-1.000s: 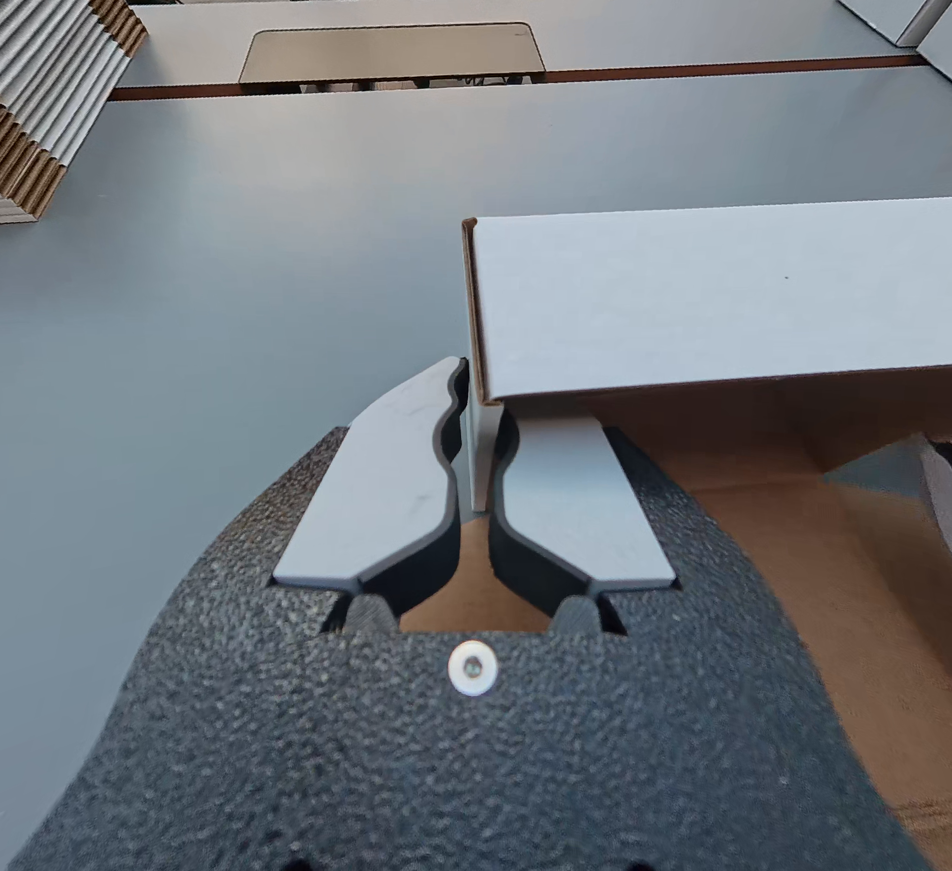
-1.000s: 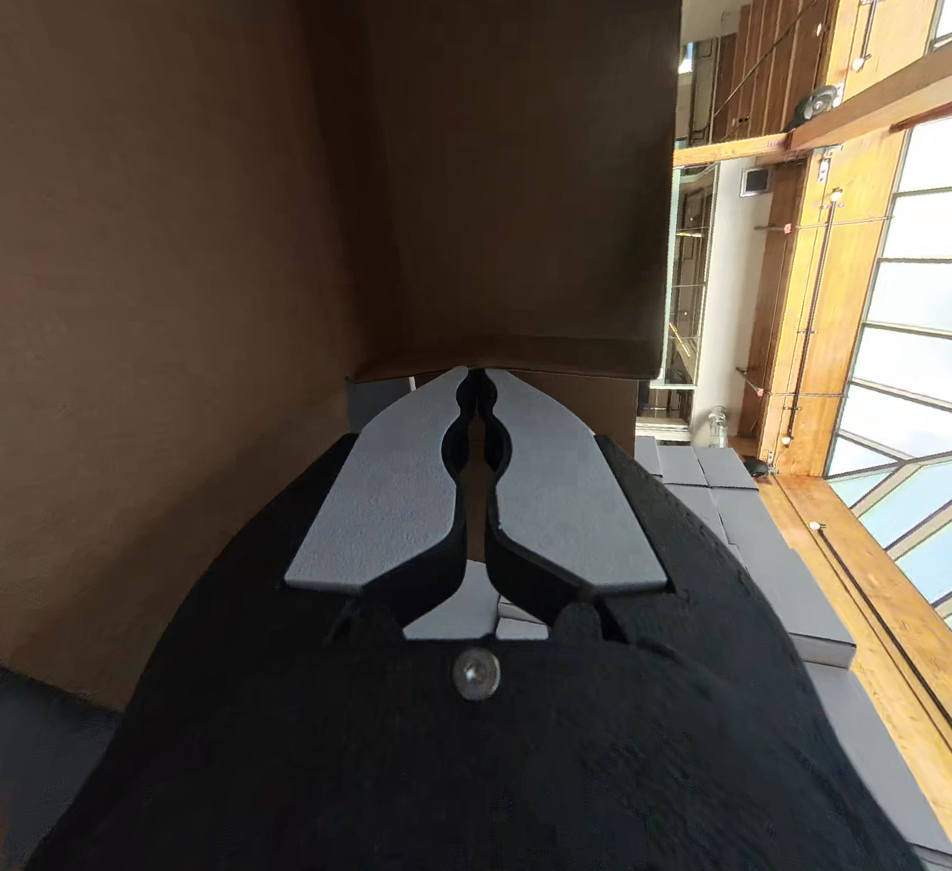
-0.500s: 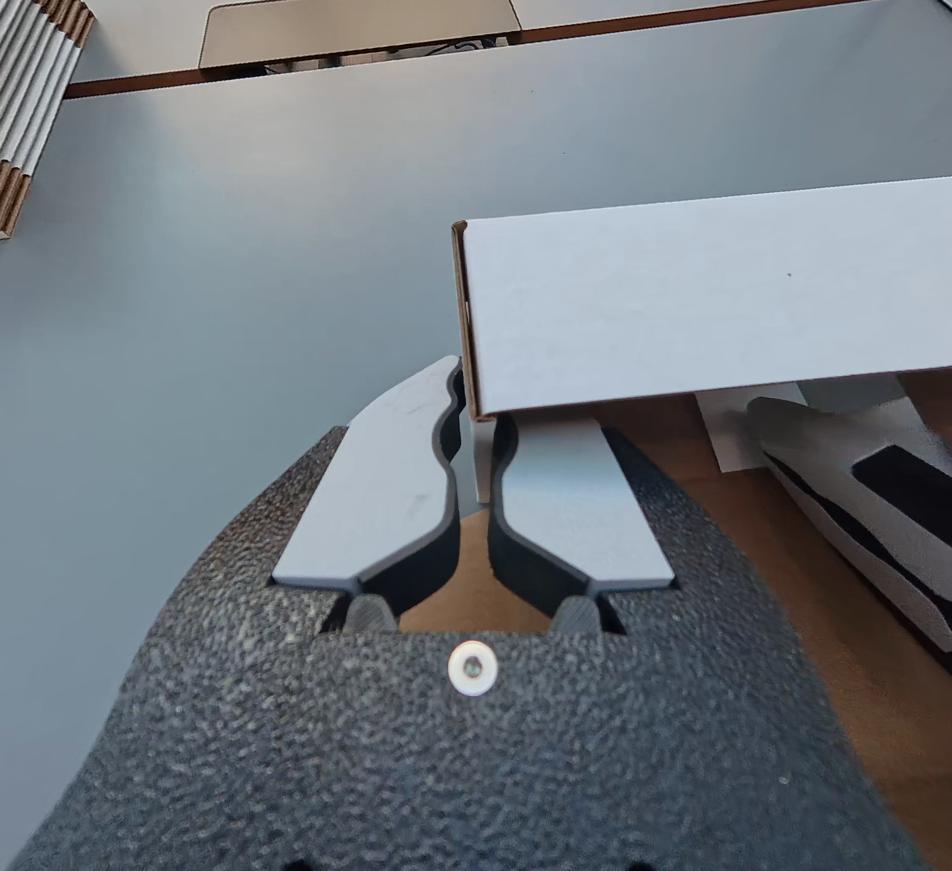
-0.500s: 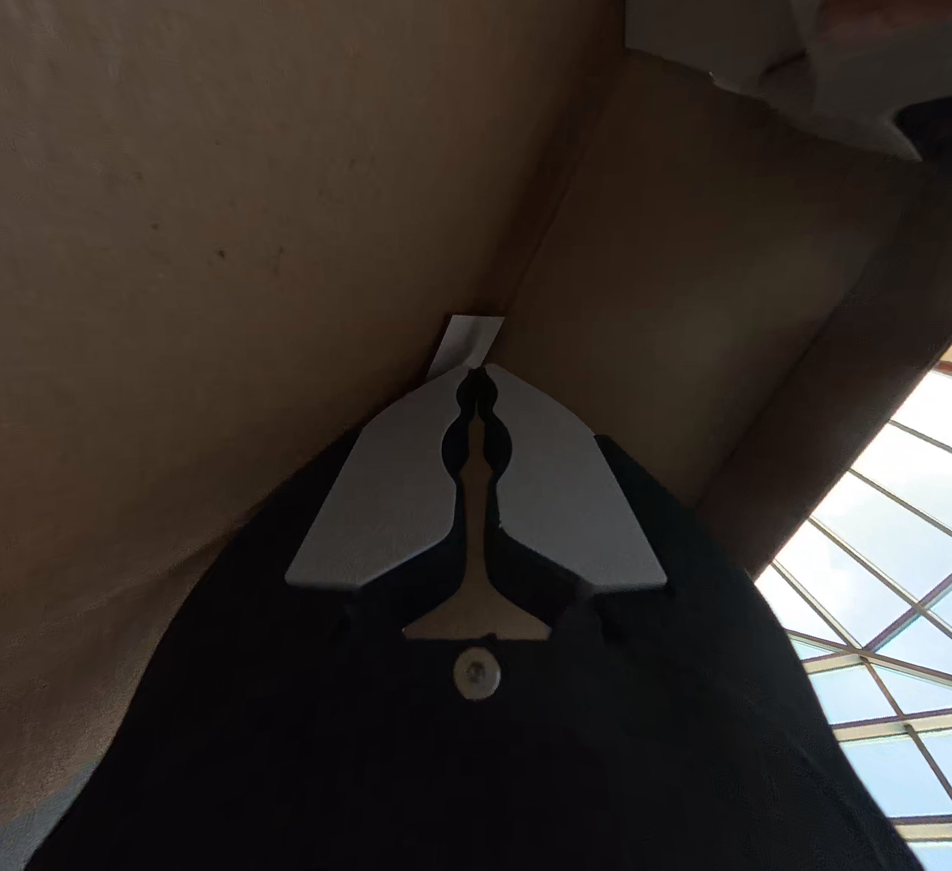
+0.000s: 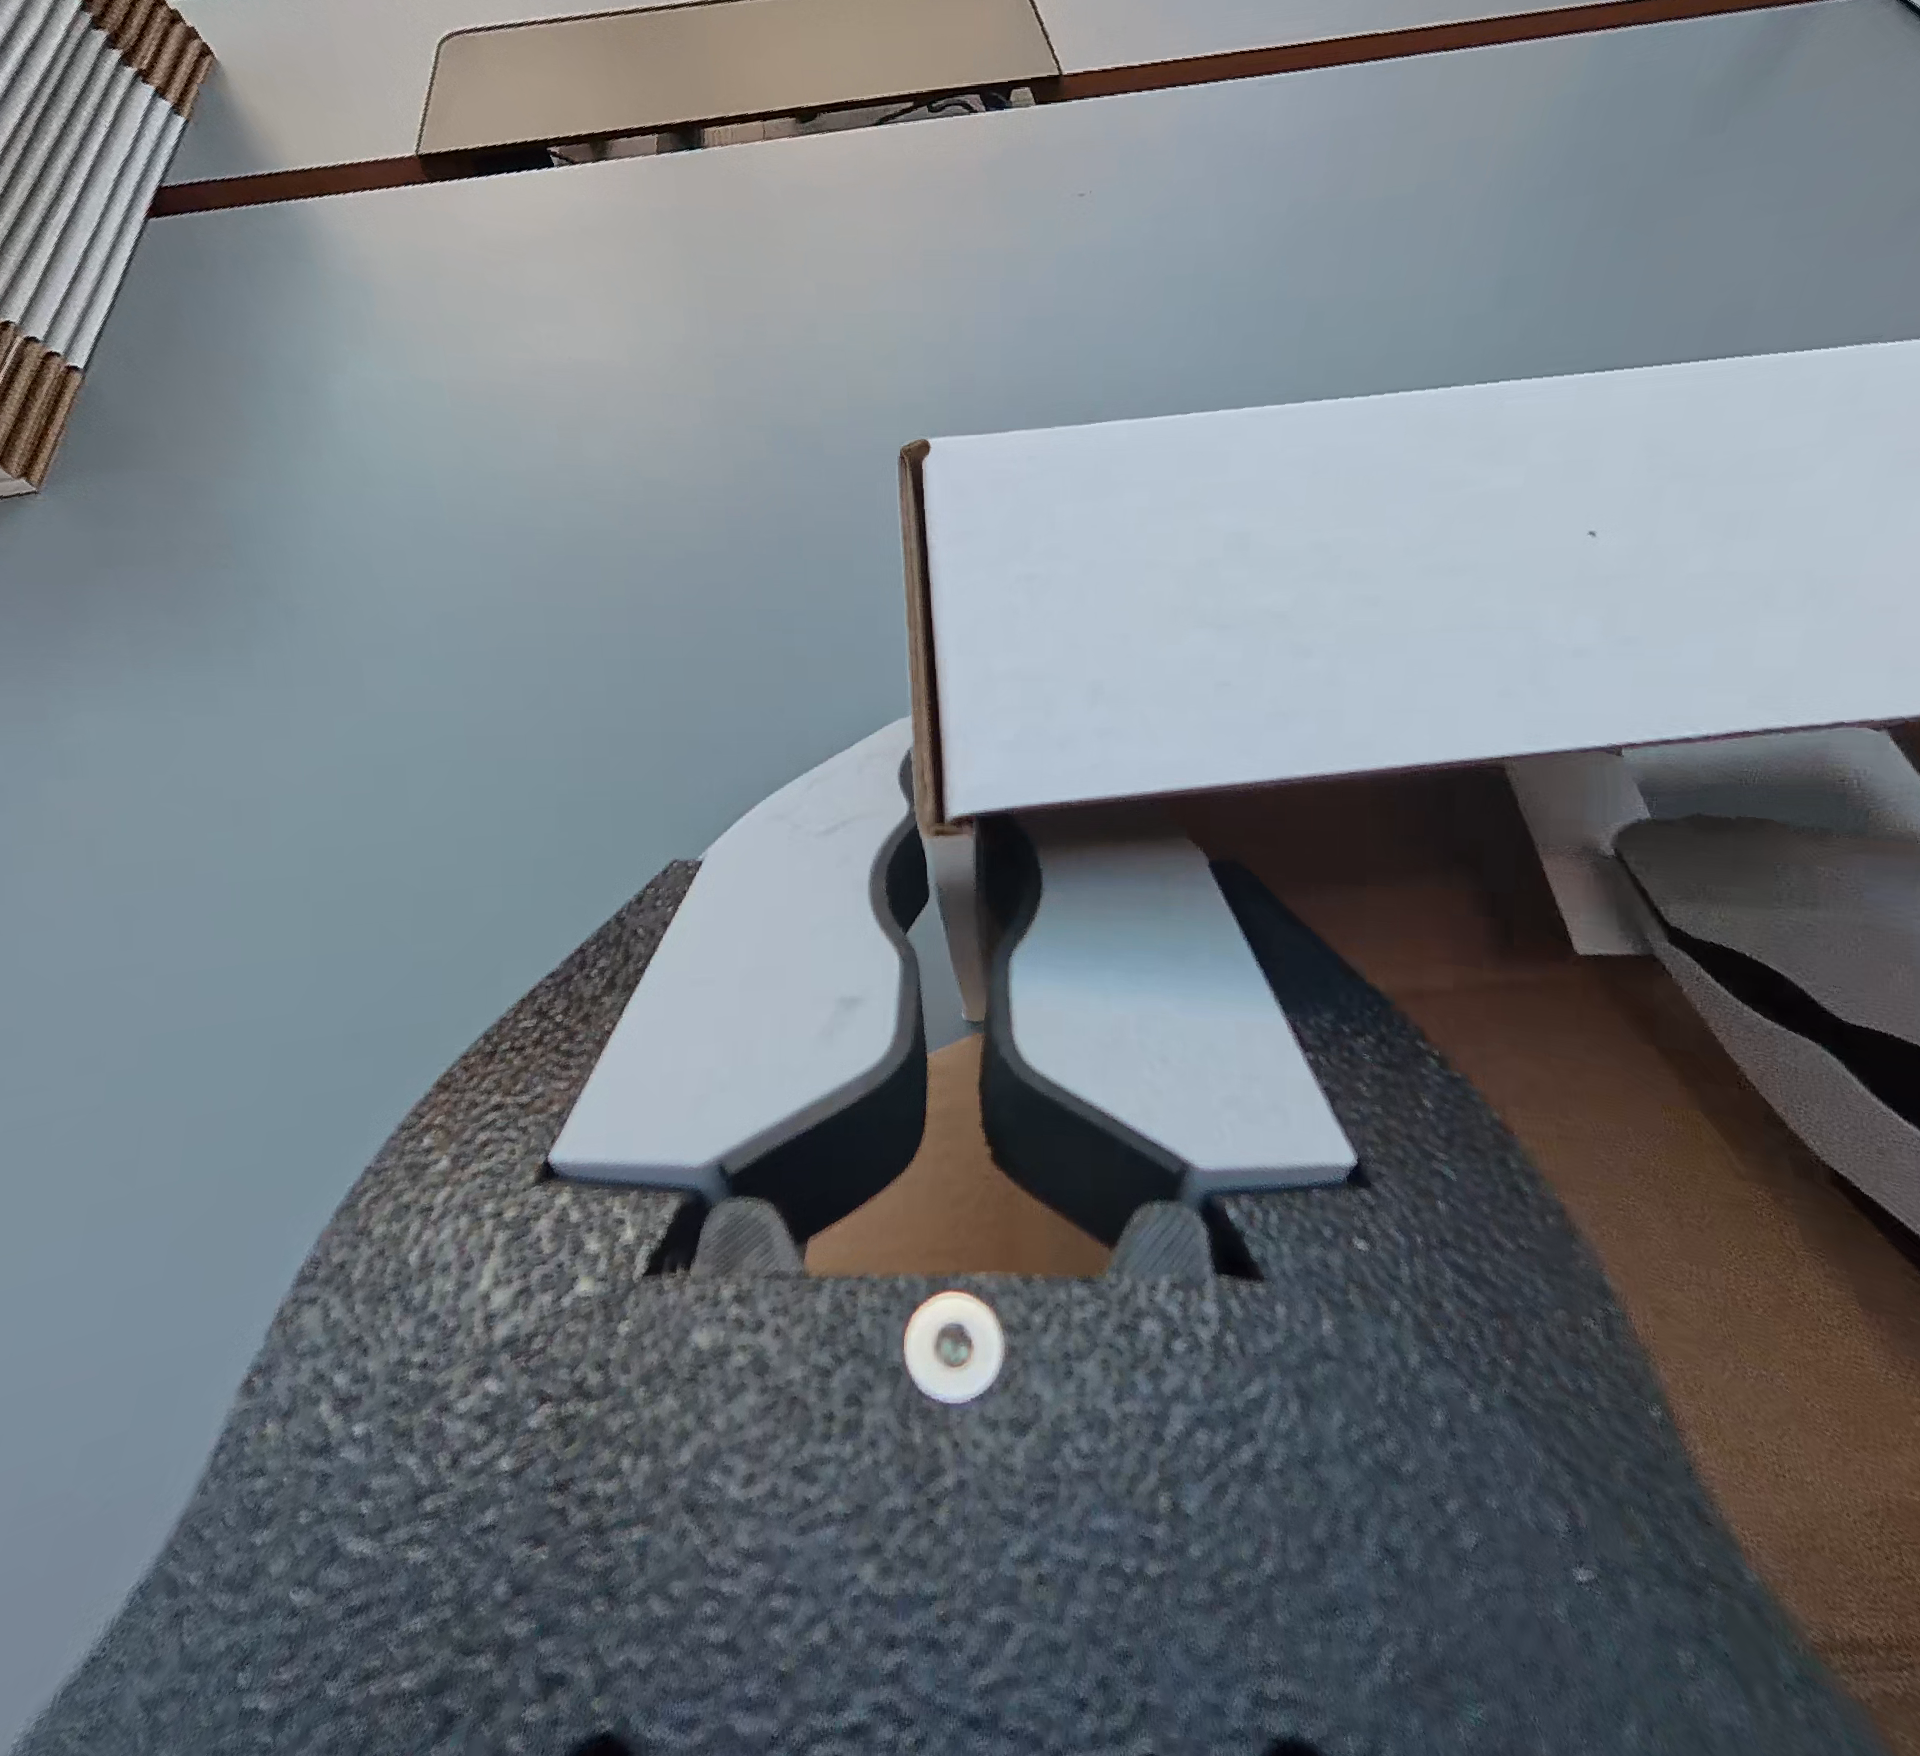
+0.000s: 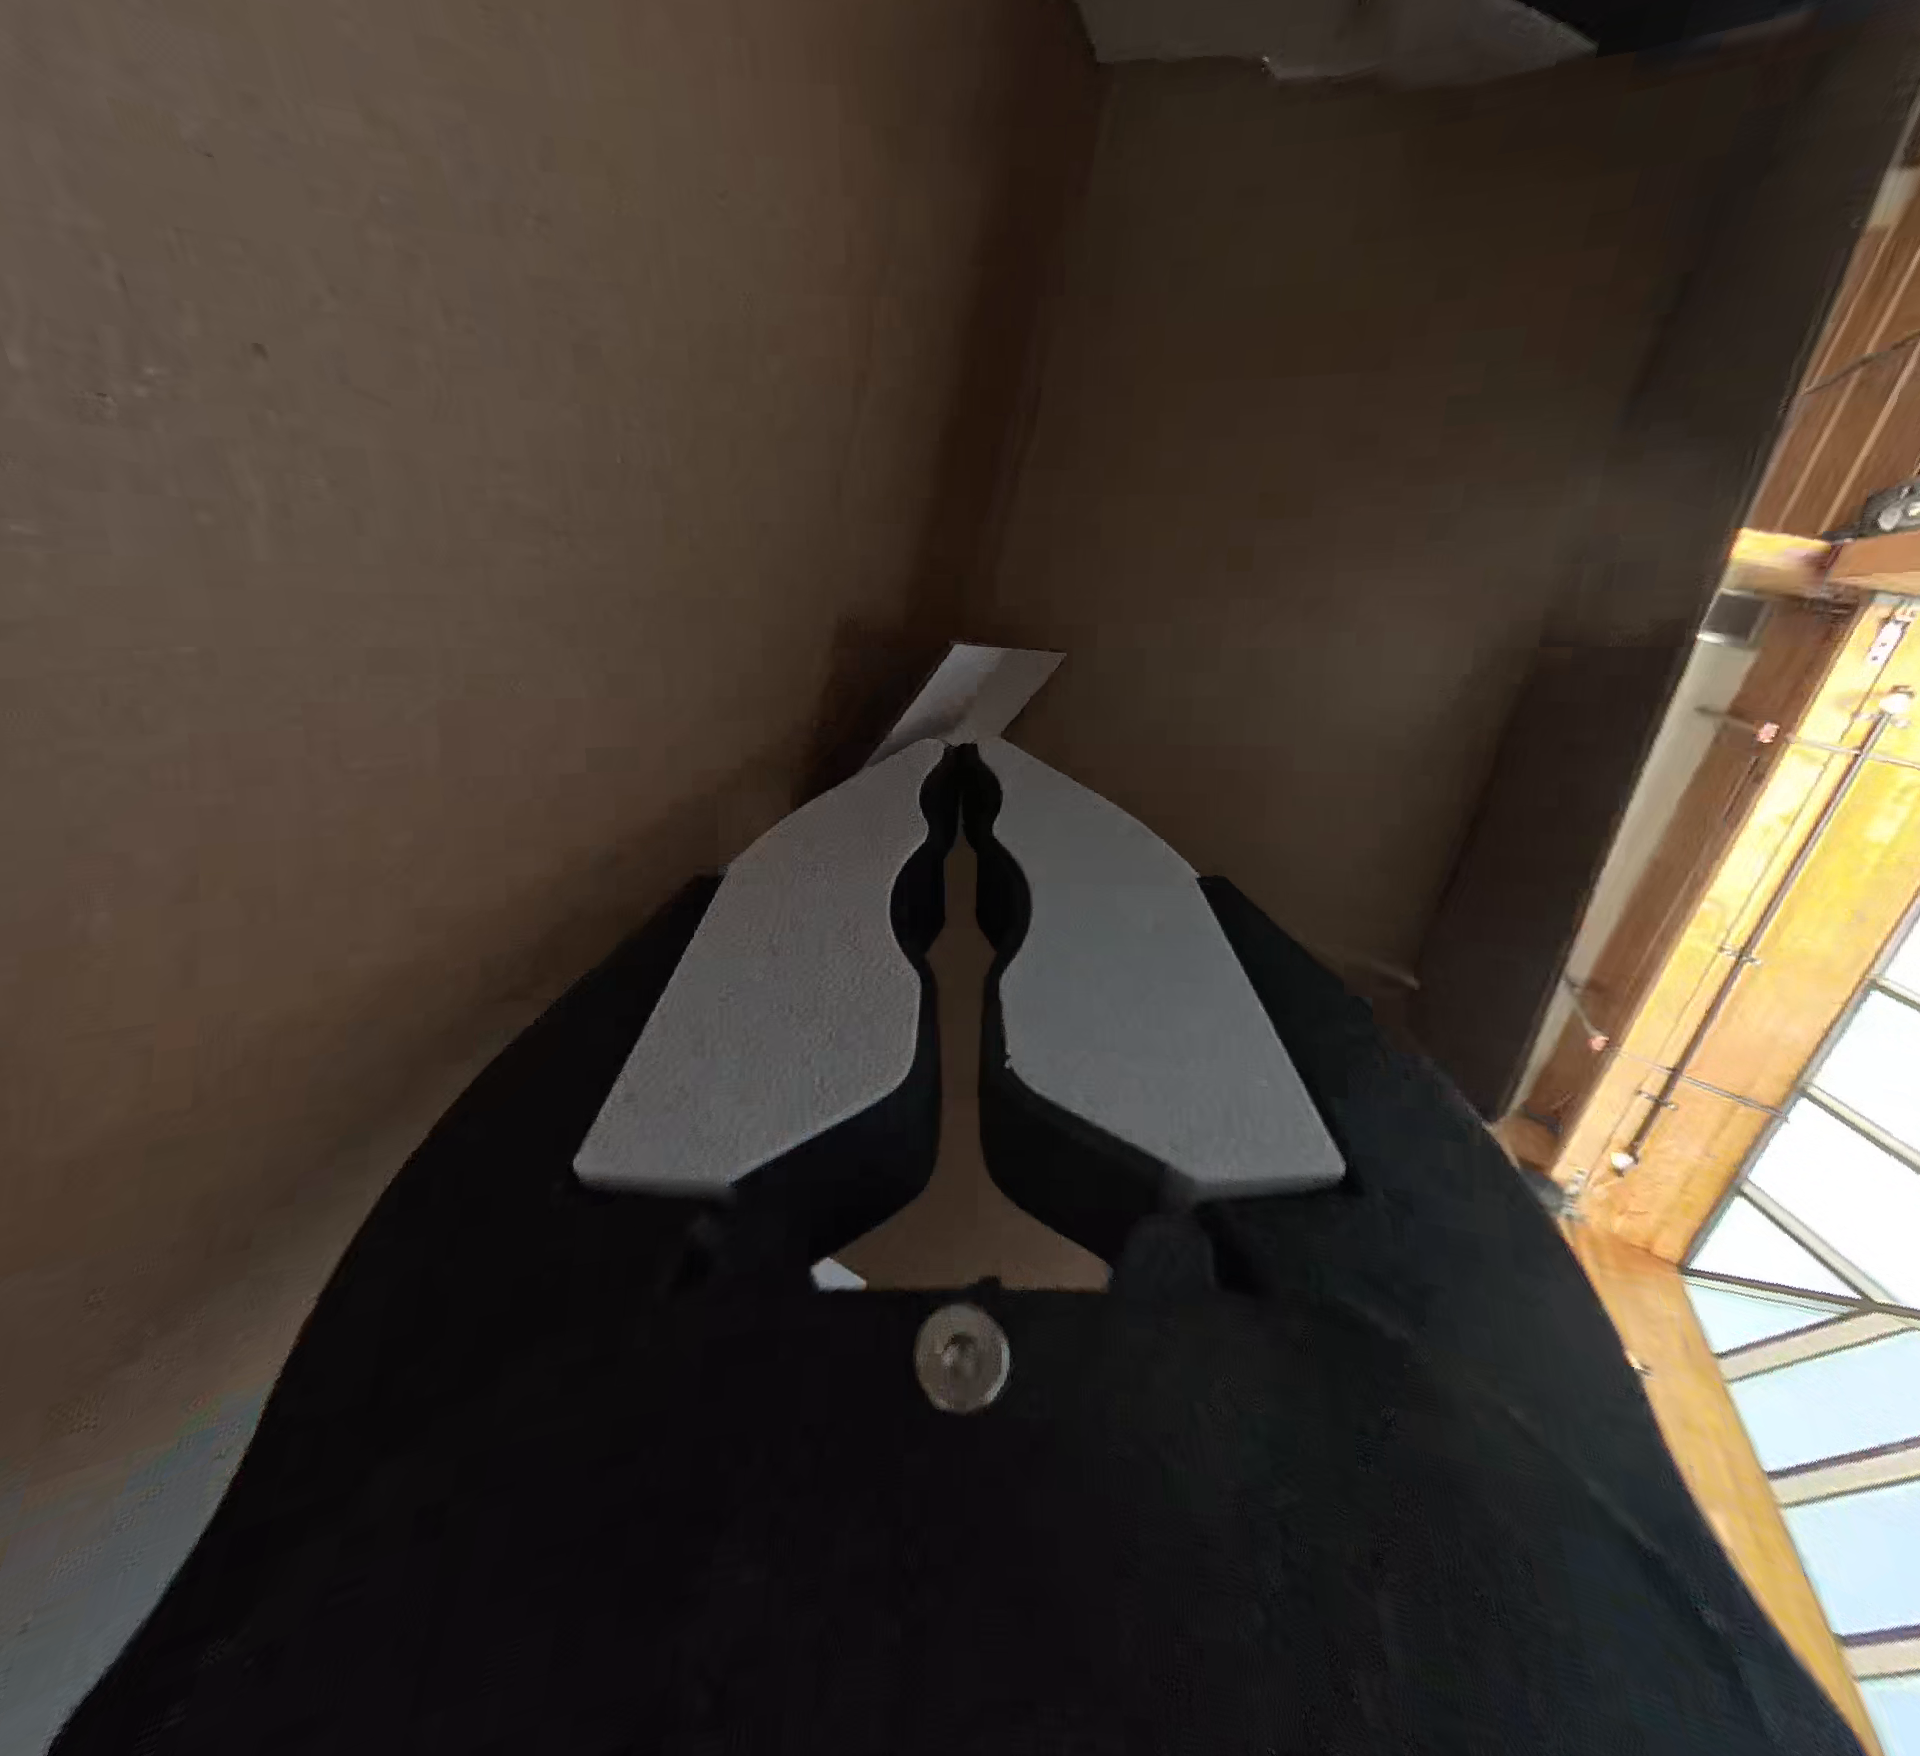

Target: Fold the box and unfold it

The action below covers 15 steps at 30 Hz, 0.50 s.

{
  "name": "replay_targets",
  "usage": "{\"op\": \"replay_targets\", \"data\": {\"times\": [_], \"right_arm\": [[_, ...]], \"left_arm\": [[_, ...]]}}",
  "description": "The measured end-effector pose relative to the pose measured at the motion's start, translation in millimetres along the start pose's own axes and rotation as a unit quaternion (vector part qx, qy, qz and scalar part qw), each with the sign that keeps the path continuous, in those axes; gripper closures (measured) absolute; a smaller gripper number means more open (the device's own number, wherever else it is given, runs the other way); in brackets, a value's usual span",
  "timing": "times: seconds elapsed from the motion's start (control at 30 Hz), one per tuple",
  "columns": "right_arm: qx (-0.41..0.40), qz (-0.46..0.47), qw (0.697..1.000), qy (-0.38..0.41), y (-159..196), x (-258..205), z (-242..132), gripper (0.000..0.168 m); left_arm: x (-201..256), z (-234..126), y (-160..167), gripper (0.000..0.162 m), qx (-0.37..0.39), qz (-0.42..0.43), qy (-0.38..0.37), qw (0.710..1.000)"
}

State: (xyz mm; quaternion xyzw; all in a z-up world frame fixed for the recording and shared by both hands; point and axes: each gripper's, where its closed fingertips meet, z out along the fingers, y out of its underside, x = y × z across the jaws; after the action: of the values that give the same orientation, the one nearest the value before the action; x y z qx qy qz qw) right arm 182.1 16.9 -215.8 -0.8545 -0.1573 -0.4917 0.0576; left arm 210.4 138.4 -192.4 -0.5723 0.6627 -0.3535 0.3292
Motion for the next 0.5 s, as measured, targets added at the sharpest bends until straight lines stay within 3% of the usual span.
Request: {"op": "replay_targets", "data": {"times": [0.03,0.07,0.13,0.2,0.3,0.4,0.5], "right_arm": [[0.012,0.025,1.0,-0.006,1,0,-6,0.168],[0.033,0.058,0.998,-0.015,0,-2,-13,0.168],[0.085,0.148,0.985,-0.036,-2,-4,-30,0.152],[0.15,0.261,0.952,-0.056,-1,1,-51,0.148],[0.242,0.439,0.865,-0.037,19,33,-88,0.147],[0.28,0.588,0.758,0.043,76,70,-111,0.147],[0.264,0.651,0.709,0.064,119,75,-99,0.134]], "left_arm": [[0,1,0,0.157,0.002,-0.006,0.003,1.0],[-1,1,-1,0.157,0.004,-0.01,0.005,1.0],[-3,4,-2,0.157,0.011,-0.014,0.002,1.0],[-5,6,-4,0.157,0.019,-0.016,-0.002,1.0],[-7,9,-6,0.157,0.027,-0.031,0.004,0.999],[-8,10,-7,0.156,0.032,-0.034,0.012,0.999],[-7,10,-7,0.157,0.035,-0.025,0.013,0.999]]}}
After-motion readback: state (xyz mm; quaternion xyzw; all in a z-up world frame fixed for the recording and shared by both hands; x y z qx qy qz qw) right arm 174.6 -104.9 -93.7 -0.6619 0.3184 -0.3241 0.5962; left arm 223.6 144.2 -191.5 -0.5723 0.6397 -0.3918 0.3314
